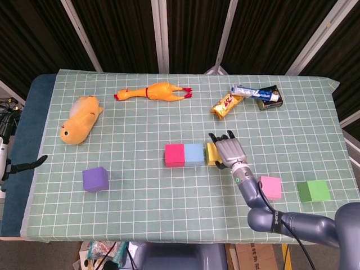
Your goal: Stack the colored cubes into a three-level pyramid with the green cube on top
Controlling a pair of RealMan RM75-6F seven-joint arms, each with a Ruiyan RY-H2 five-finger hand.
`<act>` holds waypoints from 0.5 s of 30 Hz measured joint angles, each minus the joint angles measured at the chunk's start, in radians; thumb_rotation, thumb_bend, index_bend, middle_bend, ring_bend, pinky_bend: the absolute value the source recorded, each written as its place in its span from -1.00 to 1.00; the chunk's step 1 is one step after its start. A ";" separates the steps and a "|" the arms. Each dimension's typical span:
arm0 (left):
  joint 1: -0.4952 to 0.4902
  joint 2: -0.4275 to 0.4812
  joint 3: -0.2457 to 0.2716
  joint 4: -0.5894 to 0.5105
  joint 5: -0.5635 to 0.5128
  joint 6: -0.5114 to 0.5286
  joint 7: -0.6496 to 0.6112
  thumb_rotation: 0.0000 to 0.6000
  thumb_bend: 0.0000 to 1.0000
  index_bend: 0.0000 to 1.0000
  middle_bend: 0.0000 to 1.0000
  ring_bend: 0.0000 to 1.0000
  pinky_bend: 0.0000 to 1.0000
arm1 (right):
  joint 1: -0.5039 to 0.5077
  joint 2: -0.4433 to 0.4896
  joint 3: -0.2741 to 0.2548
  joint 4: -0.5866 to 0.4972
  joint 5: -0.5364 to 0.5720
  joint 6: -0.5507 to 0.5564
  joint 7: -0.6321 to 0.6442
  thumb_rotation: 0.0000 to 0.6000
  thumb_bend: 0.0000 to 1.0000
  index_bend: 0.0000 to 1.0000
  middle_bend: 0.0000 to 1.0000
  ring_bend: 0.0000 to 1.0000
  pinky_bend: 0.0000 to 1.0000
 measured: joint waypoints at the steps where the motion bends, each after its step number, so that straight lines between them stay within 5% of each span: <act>1: 0.000 0.000 -0.001 0.000 -0.001 -0.001 -0.001 1.00 -0.86 -1.00 -0.88 -0.97 -0.83 | 0.001 -0.001 0.000 0.000 0.000 0.001 -0.001 1.00 -0.28 -1.00 -0.39 -0.62 -1.00; 15: 0.003 0.005 -0.005 0.003 -0.004 -0.003 -0.015 1.00 -0.86 -1.00 -0.88 -0.97 -0.83 | 0.018 -0.005 0.000 -0.012 0.021 0.019 -0.020 1.00 -0.28 -1.00 -0.39 -0.62 -1.00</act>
